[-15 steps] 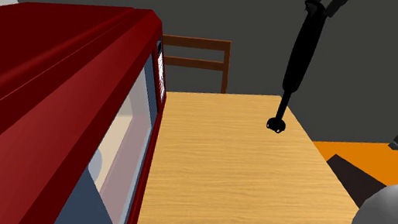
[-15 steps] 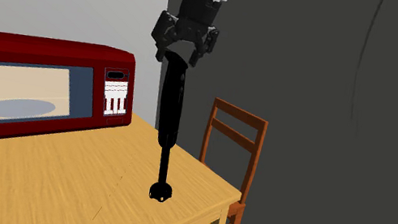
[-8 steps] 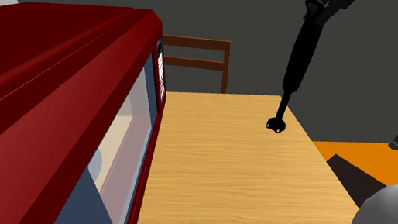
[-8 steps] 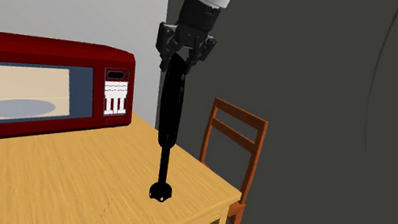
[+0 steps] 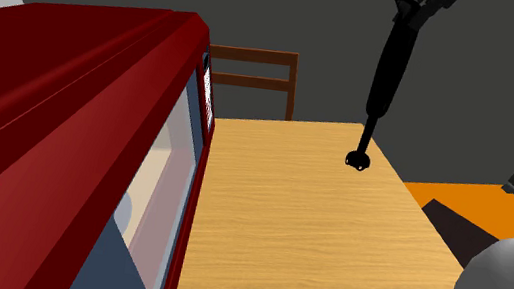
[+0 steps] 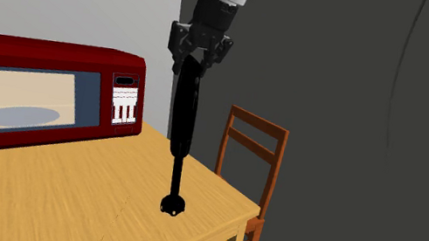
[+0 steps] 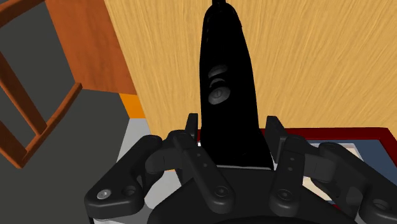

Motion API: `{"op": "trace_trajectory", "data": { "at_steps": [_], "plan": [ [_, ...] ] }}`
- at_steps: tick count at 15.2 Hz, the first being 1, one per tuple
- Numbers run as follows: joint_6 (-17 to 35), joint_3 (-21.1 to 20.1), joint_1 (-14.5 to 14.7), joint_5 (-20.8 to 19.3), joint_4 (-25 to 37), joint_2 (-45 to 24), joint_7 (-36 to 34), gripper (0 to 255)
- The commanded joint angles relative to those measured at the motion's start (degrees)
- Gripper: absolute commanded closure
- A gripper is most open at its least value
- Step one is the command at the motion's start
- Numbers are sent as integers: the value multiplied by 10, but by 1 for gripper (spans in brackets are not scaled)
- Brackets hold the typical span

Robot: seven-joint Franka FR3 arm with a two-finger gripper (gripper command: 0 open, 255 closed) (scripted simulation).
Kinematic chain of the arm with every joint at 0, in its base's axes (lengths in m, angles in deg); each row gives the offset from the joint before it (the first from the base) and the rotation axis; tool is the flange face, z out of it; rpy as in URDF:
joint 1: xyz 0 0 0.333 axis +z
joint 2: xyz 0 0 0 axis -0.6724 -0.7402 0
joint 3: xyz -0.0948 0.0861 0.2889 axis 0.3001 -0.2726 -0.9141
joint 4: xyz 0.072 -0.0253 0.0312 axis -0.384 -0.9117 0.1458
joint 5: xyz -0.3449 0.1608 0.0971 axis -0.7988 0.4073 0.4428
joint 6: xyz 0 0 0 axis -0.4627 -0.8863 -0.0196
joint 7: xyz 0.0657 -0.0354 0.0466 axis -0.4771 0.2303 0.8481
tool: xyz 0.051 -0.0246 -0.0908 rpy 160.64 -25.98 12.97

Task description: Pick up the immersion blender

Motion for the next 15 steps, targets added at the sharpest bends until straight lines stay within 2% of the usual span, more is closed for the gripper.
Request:
{"op": "trace_trajectory", "data": {
  "at_steps": [1,13,15],
  "plan": [
    [-12,0,2,1,19,-6,-3,255],
    [-97,7,13,7,156,-56,-24,255],
    [-98,7,13,7,158,-57,-24,255]
  ]
}}
